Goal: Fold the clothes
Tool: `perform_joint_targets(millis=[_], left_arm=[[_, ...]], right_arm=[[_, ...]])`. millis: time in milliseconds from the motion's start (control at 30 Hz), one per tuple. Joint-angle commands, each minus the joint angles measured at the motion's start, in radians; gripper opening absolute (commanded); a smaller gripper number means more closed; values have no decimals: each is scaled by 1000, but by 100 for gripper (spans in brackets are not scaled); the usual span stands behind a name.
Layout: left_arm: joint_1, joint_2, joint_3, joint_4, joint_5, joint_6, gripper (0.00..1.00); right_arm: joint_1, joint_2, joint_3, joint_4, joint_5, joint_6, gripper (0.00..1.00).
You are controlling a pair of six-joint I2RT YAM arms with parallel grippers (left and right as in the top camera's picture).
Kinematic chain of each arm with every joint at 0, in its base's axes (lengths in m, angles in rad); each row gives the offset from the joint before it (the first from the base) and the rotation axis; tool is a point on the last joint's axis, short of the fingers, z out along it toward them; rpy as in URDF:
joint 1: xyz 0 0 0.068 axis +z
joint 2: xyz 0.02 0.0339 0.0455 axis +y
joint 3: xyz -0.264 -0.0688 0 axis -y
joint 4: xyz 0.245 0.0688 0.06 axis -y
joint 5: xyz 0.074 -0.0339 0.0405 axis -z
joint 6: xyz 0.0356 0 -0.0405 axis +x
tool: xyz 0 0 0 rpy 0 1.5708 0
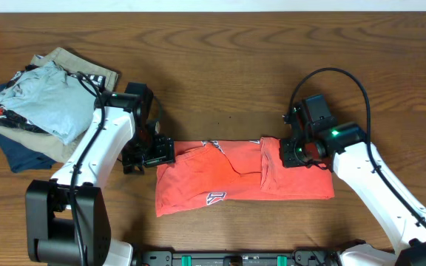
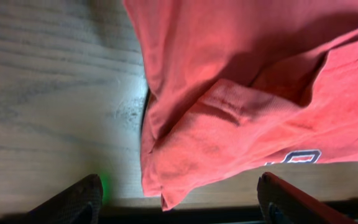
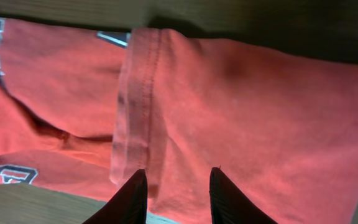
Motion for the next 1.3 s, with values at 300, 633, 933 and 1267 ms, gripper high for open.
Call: perform_joint_targets(millis=[300, 633, 933, 1267], left_arm=[[-2, 7, -160, 146, 57, 2, 82], [-2, 7, -329, 394, 164, -54, 80], [-2, 7, -391, 499, 211, -65, 37], [79, 5, -204, 291, -84, -66, 6]], right_arm=[[-4, 4, 10, -21, 39, 45, 32], [-4, 4, 10, -47, 39, 45, 31], [-5, 4, 10, -74, 47, 45, 27], [-70, 4, 10, -168, 238, 67, 25]])
